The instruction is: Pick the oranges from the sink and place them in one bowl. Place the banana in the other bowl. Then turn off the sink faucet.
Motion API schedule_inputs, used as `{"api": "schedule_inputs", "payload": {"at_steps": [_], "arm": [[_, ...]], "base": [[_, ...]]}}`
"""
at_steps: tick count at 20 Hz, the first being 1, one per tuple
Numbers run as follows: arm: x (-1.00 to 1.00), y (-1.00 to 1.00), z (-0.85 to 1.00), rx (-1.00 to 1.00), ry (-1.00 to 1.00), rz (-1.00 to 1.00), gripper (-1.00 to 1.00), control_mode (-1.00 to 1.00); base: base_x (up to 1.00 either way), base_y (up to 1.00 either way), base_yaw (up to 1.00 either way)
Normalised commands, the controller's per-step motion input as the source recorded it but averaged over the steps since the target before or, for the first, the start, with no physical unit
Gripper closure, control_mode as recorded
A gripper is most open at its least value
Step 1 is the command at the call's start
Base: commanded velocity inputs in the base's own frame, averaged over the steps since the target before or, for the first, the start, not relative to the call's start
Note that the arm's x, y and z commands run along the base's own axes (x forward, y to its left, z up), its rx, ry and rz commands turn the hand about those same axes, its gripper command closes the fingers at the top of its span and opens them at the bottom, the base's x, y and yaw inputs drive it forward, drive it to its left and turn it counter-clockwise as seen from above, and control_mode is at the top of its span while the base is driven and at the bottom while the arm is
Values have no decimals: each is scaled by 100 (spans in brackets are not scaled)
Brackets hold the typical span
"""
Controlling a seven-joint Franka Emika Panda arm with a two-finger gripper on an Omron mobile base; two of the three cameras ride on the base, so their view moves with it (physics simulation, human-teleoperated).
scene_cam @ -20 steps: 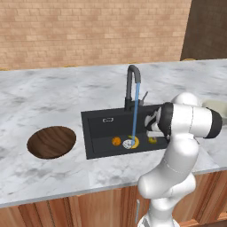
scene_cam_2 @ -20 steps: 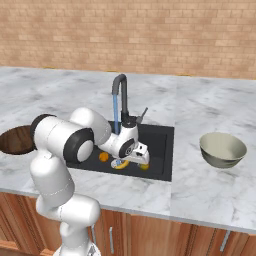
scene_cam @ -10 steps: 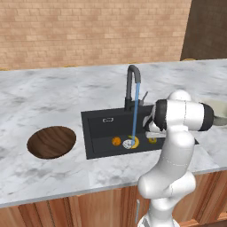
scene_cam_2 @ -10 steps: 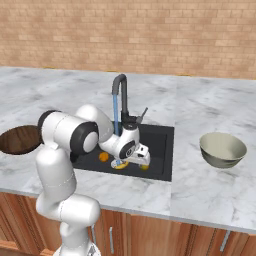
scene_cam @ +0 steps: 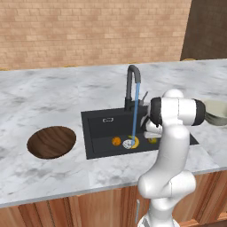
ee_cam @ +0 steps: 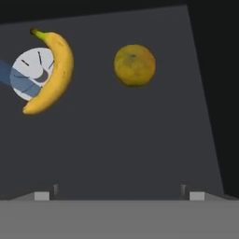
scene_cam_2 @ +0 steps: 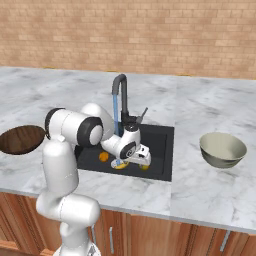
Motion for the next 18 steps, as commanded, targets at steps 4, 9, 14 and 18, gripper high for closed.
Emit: {"api": "schedule_inputs", "payload": {"at_steps": [4, 9, 14, 18], "arm": [[28, -12, -16, 0, 0, 0, -100, -100], [26, -9, -17, 0, 0, 0, -100, -100], [25, -6, -19, 0, 0, 0, -100, -100], [22, -3, -23, 0, 0, 0, -100, -100]], "base": [[0, 0, 0], [0, 0, 0], [0, 0, 0], [0, 0, 0]]}}
